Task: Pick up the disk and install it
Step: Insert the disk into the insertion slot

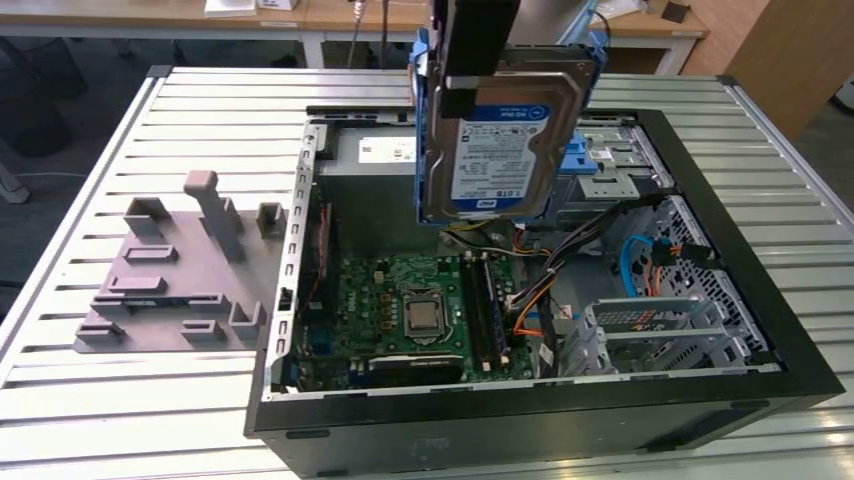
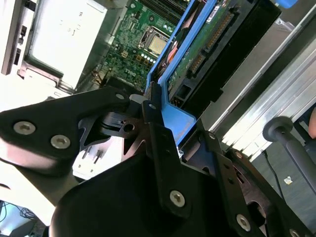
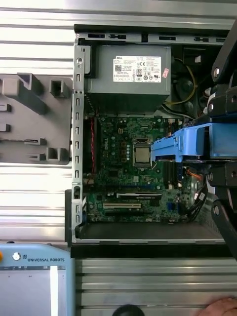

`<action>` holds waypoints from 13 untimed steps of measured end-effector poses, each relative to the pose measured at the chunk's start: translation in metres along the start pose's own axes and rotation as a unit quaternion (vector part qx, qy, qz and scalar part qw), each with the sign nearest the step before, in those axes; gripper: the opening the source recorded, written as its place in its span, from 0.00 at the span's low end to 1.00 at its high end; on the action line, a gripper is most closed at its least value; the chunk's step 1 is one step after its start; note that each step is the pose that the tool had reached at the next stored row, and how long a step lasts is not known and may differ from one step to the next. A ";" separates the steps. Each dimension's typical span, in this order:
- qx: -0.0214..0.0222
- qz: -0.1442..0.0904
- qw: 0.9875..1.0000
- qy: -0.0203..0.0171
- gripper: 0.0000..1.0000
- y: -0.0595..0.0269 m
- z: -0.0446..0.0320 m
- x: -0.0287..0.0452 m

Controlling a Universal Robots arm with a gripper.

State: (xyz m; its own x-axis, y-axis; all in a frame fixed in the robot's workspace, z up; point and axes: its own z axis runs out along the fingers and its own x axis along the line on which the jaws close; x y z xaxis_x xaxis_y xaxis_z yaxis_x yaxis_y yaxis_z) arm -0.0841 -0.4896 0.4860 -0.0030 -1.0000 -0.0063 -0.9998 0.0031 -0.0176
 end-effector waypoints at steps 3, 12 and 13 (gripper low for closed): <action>-0.005 0.000 1.000 0.000 0.36 -0.0026 0.0004 0.0033; -0.010 0.000 1.000 0.000 0.36 -0.0083 0.0041 0.0184; -0.010 0.000 1.000 0.000 0.36 -0.0090 0.0044 0.0204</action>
State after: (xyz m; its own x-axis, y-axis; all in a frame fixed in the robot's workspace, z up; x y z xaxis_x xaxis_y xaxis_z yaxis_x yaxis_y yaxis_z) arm -0.0751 -0.5101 0.4817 -0.0040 -1.0000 -0.0054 -1.0000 0.0040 0.0026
